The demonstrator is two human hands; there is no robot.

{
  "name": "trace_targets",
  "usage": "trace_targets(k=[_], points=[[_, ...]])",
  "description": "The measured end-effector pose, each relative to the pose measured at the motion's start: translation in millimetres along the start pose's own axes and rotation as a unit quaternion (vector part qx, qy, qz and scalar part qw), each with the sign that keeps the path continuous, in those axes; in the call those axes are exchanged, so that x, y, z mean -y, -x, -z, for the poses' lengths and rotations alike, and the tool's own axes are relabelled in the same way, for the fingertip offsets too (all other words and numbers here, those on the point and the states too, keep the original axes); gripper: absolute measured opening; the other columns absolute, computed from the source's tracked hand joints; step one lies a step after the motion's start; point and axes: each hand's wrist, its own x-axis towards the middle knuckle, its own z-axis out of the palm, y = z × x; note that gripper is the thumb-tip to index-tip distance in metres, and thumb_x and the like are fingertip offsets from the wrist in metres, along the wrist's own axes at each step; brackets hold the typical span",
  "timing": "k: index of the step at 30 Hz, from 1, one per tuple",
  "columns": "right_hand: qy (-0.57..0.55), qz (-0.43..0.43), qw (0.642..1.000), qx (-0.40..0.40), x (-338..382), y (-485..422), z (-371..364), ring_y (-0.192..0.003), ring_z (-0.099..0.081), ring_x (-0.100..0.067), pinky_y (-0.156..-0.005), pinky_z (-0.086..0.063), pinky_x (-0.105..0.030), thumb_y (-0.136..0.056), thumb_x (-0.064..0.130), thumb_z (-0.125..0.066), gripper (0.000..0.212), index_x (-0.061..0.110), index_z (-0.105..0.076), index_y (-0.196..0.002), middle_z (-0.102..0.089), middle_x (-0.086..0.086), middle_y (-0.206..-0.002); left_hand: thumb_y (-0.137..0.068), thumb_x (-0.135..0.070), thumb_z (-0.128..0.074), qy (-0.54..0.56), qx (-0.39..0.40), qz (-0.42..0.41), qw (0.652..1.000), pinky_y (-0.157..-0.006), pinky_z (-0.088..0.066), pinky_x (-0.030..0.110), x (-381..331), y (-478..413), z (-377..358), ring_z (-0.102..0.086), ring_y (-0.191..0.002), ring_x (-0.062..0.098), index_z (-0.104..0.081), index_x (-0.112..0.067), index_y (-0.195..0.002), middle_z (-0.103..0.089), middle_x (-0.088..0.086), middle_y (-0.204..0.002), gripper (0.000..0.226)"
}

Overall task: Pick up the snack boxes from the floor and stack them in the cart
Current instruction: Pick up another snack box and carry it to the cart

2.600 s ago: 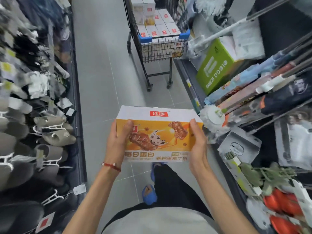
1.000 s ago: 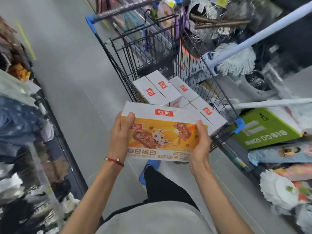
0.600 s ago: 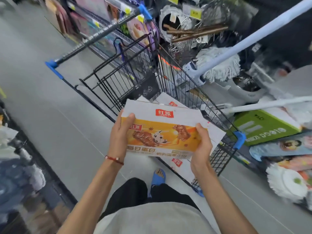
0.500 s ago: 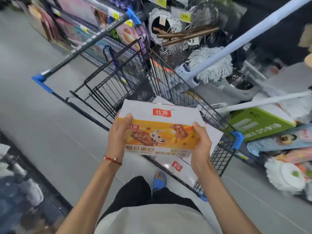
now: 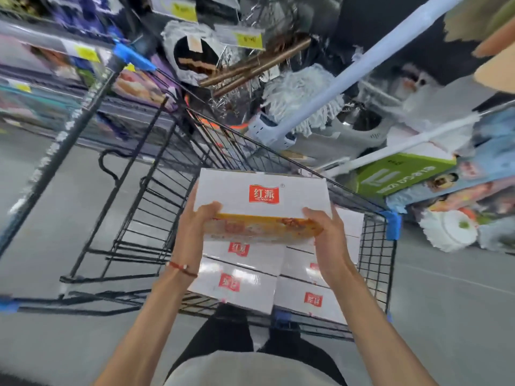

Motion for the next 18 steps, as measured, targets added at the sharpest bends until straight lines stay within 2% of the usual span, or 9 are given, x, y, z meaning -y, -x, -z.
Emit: trace_targets(k=[2, 3, 5, 7, 10, 12, 15, 17, 18], points=[[0.013, -0.020, 1.000, -0.008, -0.3, -7.9, -8.6, -0.132, -0.062, -0.026, -0.121, -0.028, -0.061, -0.070, 0.055, -0.083, 0.074, 0.039, -0.062, -0.139, -0.070, 0.003, -0.137, -0.080, -0.030, -0.072, -0.005, 0.026, 0.015, 1.000, -0.105, -0.047, 0.057, -3.1, -23.1, 5.0, -0.063, -0.121, 0.039, -0.056, -0.020, -0.142, -0.069, 0.012, -0.130, 0.064], [0.012, -0.024, 0.999, -0.016, 0.3, -8.8, -13.3, -0.131, -0.063, -0.022, -0.119, -0.034, -0.055, -0.074, 0.050, -0.081, 0.069, 0.040, -0.061, -0.140, -0.069, 0.004, -0.138, -0.083, -0.027, -0.072, -0.008, 0.036, 0.025, 0.999, -0.097, -0.054, 0.049, -2.9, -32.5, 7.2, -0.066, -0.117, 0.037, -0.056, -0.019, -0.141, -0.071, 0.011, -0.127, 0.060], [0.008, -0.029, 0.999, -0.031, -2.8, -10.2, -20.4, -0.120, -0.067, -0.004, -0.108, -0.041, -0.035, -0.085, 0.036, -0.077, 0.054, 0.046, -0.061, -0.135, -0.073, 0.013, -0.129, -0.092, -0.020, -0.068, -0.008, 0.049, 0.049, 0.998, -0.074, -0.060, 0.033, -2.8, -45.7, 10.8, -0.073, -0.104, 0.029, -0.056, -0.018, -0.140, -0.074, 0.010, -0.120, 0.049], [0.009, -0.029, 0.999, -0.039, -5.5, -11.4, -28.5, -0.109, -0.066, 0.011, -0.095, -0.039, -0.022, -0.093, 0.022, -0.073, 0.051, 0.049, -0.058, -0.134, -0.074, 0.023, -0.120, -0.096, -0.017, -0.063, -0.018, 0.054, 0.071, 0.996, -0.065, -0.058, 0.025, -3.8, -57.0, 14.7, -0.075, -0.096, 0.019, -0.057, -0.021, -0.139, -0.075, 0.005, -0.117, 0.043], [0.031, -0.045, 0.998, -0.041, -14.7, -15.6, -33.3, -0.111, -0.063, 0.016, -0.092, -0.041, -0.016, -0.096, 0.016, -0.071, 0.060, 0.046, -0.049, -0.144, -0.072, 0.030, -0.122, -0.096, -0.015, -0.063, -0.049, 0.066, 0.090, 0.993, -0.072, -0.060, 0.029, 2.8, -75.5, 23.5, -0.073, -0.104, 0.020, -0.060, -0.028, -0.136, -0.074, 0.002, -0.119, 0.043], [0.047, -0.062, 0.996, -0.035, -21.6, -19.0, -34.4, -0.104, -0.058, 0.028, -0.086, -0.043, -0.006, -0.098, 0.015, -0.069, 0.064, 0.051, -0.041, -0.142, -0.067, 0.045, -0.112, -0.095, -0.012, -0.063, -0.071, 0.076, 0.095, 0.990, -0.082, -0.060, 0.036, 9.0, -84.1, 26.7, -0.071, -0.108, 0.022, -0.060, -0.029, -0.136, -0.073, 0.001, -0.121, 0.044], [0.056, -0.081, 0.994, -0.037, -33.3, -22.6, -33.4, -0.100, -0.055, 0.033, -0.081, -0.043, -0.001, -0.100, 0.015, -0.068, 0.068, 0.048, -0.033, -0.147, -0.064, 0.050, -0.108, -0.095, -0.008, -0.061, -0.090, 0.085, 0.096, 0.988, -0.083, -0.059, 0.028, 20.4, -94.8, 28.6, -0.071, -0.107, 0.014, -0.059, -0.027, -0.137, -0.073, -0.002, -0.120, 0.047], [0.066, -0.095, 0.993, -0.033, -47.0, -26.3, -31.1, -0.103, -0.053, 0.033, -0.086, -0.046, -0.001, -0.100, 0.016, -0.069, 0.078, 0.041, -0.025, -0.159, -0.061, 0.047, -0.118, -0.095, -0.005, -0.061, -0.107, 0.092, 0.104, 0.985, -0.081, -0.058, 0.023, 31.4, -100.1, 31.1, -0.070, -0.108, 0.013, -0.058, -0.027, -0.139, -0.073, -0.002, -0.122, 0.050], [0.070, -0.104, 0.992, -0.031, -54.1, -27.6, -30.9, -0.111, -0.053, 0.029, -0.098, -0.047, -0.008, -0.099, 0.018, -0.071, 0.084, 0.039, -0.022, -0.163, -0.059, 0.041, -0.129, -0.094, -0.005, -0.062, -0.118, 0.094, 0.112, 0.982, -0.085, -0.059, 0.027, 39.0, -101.4, 33.8, -0.069, -0.112, 0.017, -0.057, -0.028, -0.140, -0.072, -0.002, -0.124, 0.052]])
